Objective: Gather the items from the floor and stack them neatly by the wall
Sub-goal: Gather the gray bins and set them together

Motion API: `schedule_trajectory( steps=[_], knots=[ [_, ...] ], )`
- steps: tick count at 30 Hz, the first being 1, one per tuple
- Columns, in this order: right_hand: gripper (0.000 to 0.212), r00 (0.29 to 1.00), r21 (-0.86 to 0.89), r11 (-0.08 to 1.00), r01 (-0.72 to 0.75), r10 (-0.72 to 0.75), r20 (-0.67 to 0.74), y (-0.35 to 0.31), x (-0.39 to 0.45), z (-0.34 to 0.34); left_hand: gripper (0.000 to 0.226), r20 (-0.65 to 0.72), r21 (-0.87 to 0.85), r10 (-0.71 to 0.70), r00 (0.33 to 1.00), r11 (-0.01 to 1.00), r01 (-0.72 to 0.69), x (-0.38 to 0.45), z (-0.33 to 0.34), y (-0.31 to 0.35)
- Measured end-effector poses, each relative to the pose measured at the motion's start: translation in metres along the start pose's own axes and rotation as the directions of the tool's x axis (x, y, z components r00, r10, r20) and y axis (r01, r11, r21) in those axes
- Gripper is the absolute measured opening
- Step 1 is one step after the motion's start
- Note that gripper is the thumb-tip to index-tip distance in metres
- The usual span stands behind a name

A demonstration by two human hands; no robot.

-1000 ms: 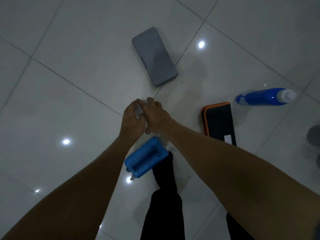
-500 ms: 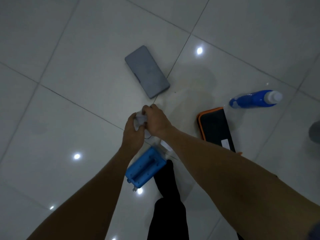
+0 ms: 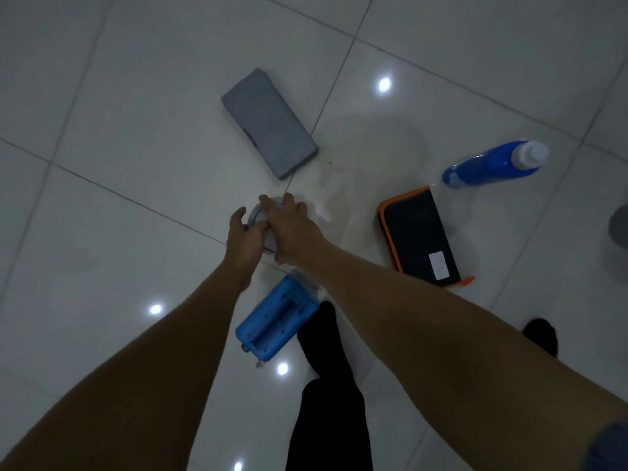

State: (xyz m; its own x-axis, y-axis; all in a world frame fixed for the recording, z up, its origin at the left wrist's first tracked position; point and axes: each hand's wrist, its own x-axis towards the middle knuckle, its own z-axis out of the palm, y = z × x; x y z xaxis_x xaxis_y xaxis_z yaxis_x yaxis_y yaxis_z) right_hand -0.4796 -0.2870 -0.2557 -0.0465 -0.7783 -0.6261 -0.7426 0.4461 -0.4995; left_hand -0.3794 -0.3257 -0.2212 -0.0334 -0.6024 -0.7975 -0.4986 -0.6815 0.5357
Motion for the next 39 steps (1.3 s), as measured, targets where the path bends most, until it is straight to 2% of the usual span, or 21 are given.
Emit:
schedule_trajectory(
  steps=[4,6,9,13,17,22,24,27,30,32,35,39],
  knots=[
    [0.109,1.0,-0.117,0.993,0.004,-0.005,-0.012,-0.007,0.003,-0.001,0.063,0.039,-0.006,-0.042,0.998,0.999,0.042,-0.005,-0.005,-0.002],
    [0.114,0.999,-0.13,0.992,0.0,-0.005,-0.034,-0.01,0.001,-0.002,0.057,0.032,0.0,-0.012,0.999,1.0,0.012,-0.011,-0.005,-0.001],
    [0.121,0.997,-0.081,0.996,0.028,-0.034,-0.071,-0.013,-0.005,-0.008,0.047,-0.061,0.087,0.13,0.99,0.988,-0.125,-0.021,-0.007,0.0],
    [0.122,0.984,0.065,0.997,0.049,-0.036,-0.177,-0.021,-0.023,-0.036,0.042,-0.222,0.303,0.406,0.887,0.893,-0.333,-0.037,-0.005,0.013],
    [0.112,0.955,0.294,0.949,0.11,-0.018,-0.297,-0.006,-0.065,-0.072,0.036,-0.163,0.368,0.621,0.767,0.759,-0.537,-0.066,0.014,0.036],
    [0.103,0.917,0.41,0.909,0.07,0.103,-0.386,0.049,-0.12,-0.104,0.037,-0.07,0.303,0.68,0.73,0.711,-0.634,-0.116,0.077,0.065],
    [0.111,0.892,0.445,0.893,0.07,0.144,-0.428,0.078,-0.153,-0.116,0.034,0.003,0.289,0.71,0.704,0.674,-0.68,-0.138,0.109,0.069],
    [0.12,0.857,0.496,0.866,0.061,0.21,-0.471,0.126,-0.21,-0.129,0.041,0.134,0.245,0.68,0.721,0.682,-0.689,-0.171,0.16,0.067],
    [0.117,0.85,0.556,0.831,-0.029,0.313,-0.423,0.175,-0.259,-0.138,0.039,0.27,0.201,0.648,0.712,0.686,-0.7,-0.202,0.212,0.063],
    [0.122,0.855,0.558,0.823,-0.105,0.361,-0.372,0.209,-0.292,-0.146,0.041,0.379,0.204,0.588,0.715,0.7,-0.684,-0.22,0.248,0.059],
    [0.13,0.847,0.557,0.818,-0.143,0.392,-0.359,0.271,-0.336,-0.149,0.051,0.467,0.278,0.467,0.751,0.728,-0.626,-0.247,0.308,0.047],
    [0.133,0.799,0.613,0.768,-0.185,0.48,-0.361,0.355,-0.377,-0.141,0.07,0.597,0.286,0.365,0.715,0.735,-0.614,-0.274,0.395,0.028]
  ],
)
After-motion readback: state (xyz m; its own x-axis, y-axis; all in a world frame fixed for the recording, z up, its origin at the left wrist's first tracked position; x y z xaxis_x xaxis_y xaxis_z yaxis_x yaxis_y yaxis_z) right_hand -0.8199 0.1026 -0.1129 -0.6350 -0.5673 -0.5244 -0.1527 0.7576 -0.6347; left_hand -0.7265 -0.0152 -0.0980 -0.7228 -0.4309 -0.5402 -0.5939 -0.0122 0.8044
